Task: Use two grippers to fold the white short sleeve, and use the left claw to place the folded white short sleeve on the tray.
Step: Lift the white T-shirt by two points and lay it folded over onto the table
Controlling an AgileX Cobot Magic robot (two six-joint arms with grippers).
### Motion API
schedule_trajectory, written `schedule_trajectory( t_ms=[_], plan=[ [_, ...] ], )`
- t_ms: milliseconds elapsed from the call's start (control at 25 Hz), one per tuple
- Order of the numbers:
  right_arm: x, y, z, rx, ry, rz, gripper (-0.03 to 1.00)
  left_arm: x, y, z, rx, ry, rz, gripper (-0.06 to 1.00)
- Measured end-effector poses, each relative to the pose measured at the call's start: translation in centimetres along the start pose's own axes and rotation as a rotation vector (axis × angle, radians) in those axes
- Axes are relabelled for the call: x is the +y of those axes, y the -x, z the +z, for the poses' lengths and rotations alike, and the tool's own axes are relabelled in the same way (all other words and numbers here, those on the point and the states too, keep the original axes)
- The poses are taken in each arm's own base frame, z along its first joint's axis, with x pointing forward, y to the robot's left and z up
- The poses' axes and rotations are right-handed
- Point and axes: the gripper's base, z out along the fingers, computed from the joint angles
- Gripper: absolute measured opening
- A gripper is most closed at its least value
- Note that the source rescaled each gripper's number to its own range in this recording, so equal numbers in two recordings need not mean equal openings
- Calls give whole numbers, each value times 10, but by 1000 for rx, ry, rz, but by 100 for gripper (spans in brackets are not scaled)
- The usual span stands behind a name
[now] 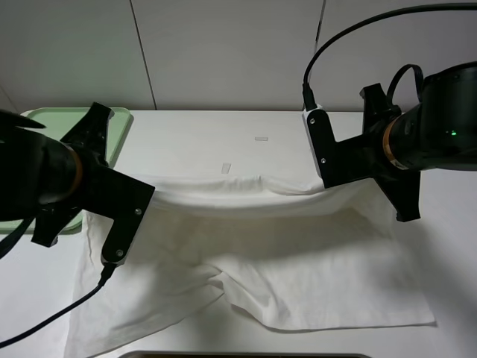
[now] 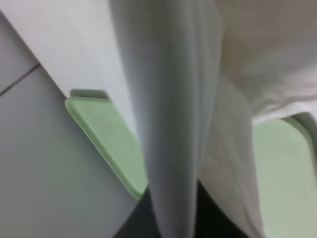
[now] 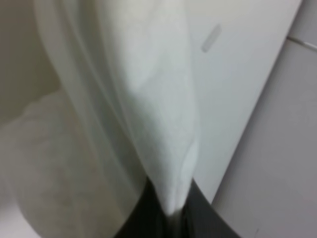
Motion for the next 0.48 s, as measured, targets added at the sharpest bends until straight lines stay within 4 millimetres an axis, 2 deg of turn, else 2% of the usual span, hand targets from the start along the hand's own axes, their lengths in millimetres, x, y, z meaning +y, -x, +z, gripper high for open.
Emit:
schedule_trajectory(
  t_ms=[360,480],
  plan=[
    [9,18,-10,-34,41,-3,0,-4,-17,-33,-90,-16,-55,0],
    [14,18,-10,-30,88,39,0,-14,-18,-29,-71,-67,-30,0]
  ],
)
